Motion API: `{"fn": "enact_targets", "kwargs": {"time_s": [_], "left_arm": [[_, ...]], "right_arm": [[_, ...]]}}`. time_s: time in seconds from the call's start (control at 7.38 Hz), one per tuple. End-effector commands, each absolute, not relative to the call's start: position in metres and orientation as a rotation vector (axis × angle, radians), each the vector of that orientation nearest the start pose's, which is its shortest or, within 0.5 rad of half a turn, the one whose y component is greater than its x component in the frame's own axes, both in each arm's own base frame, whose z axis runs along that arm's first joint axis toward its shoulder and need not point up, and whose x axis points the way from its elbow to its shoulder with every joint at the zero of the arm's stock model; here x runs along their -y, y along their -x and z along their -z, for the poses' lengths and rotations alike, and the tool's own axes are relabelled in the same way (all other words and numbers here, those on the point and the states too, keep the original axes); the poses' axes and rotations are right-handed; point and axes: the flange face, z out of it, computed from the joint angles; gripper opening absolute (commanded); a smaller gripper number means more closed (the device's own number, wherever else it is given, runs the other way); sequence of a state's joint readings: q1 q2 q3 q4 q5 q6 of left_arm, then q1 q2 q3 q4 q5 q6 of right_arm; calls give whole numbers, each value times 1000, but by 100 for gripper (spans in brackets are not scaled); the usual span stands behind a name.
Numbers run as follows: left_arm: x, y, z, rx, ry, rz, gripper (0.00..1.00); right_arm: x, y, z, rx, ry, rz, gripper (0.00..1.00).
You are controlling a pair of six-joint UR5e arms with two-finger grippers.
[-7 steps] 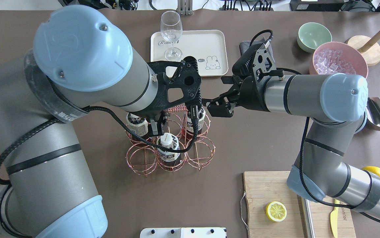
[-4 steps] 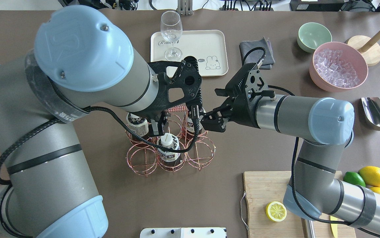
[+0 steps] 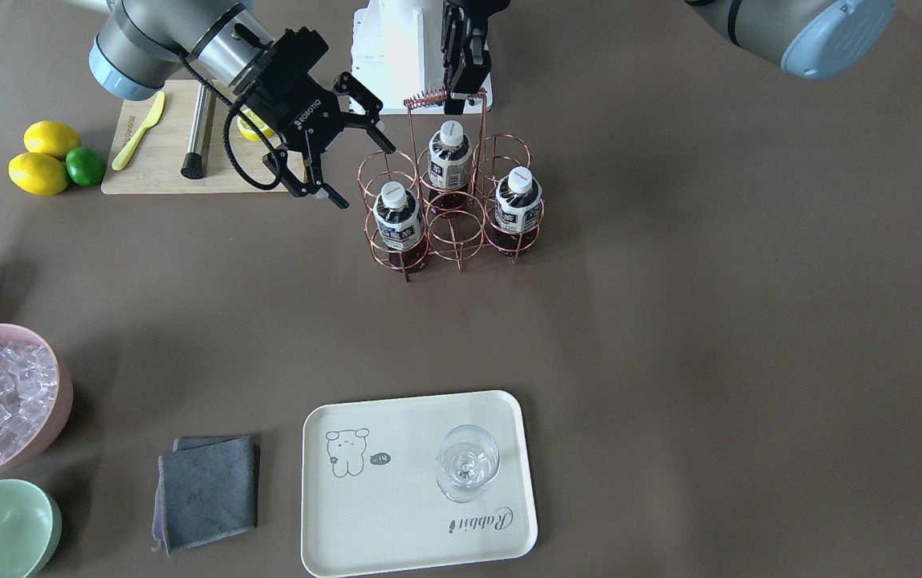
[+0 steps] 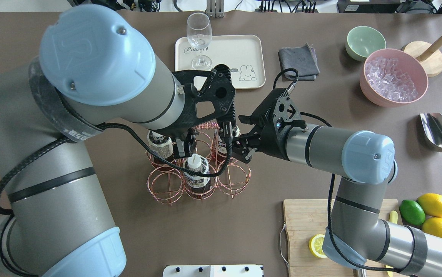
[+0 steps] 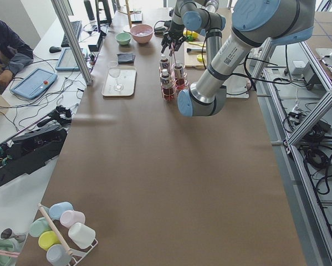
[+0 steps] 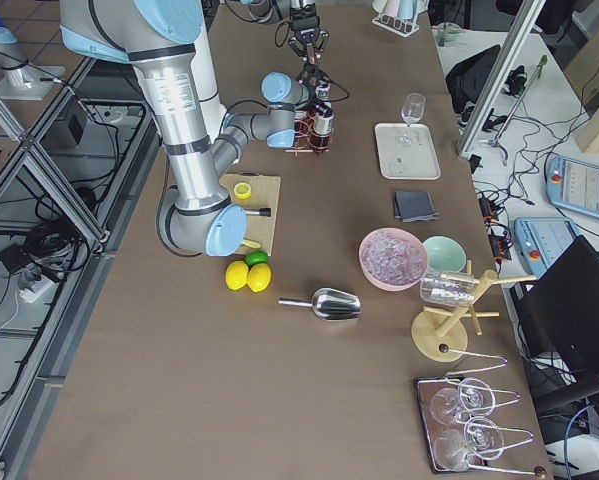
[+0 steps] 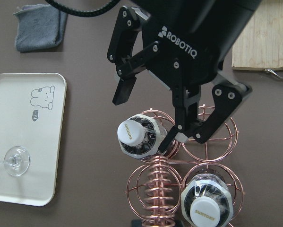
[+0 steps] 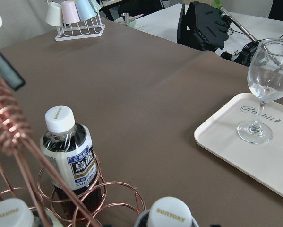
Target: Take tea from basket to plate
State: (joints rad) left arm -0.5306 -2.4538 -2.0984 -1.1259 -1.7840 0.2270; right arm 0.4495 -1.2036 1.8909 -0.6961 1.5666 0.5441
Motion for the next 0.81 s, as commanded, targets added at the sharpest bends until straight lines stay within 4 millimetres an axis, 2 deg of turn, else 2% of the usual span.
{"fn": "enact_targets", "kwargs": {"time_s": [0.0,0.41,0.68], "left_arm": [[364,-399,-17,-604,-869,-1259,0],[365,-399,-17,-602,-868,-1259,0],[364,-399,-17,-603,-869,-1258,0]], "right_arm": [[369,447,-214,1152,-1066,444,75],[391,444,-202,1125,-1104,432,75],[396,452,-211,1111,-1086,432,75]]}}
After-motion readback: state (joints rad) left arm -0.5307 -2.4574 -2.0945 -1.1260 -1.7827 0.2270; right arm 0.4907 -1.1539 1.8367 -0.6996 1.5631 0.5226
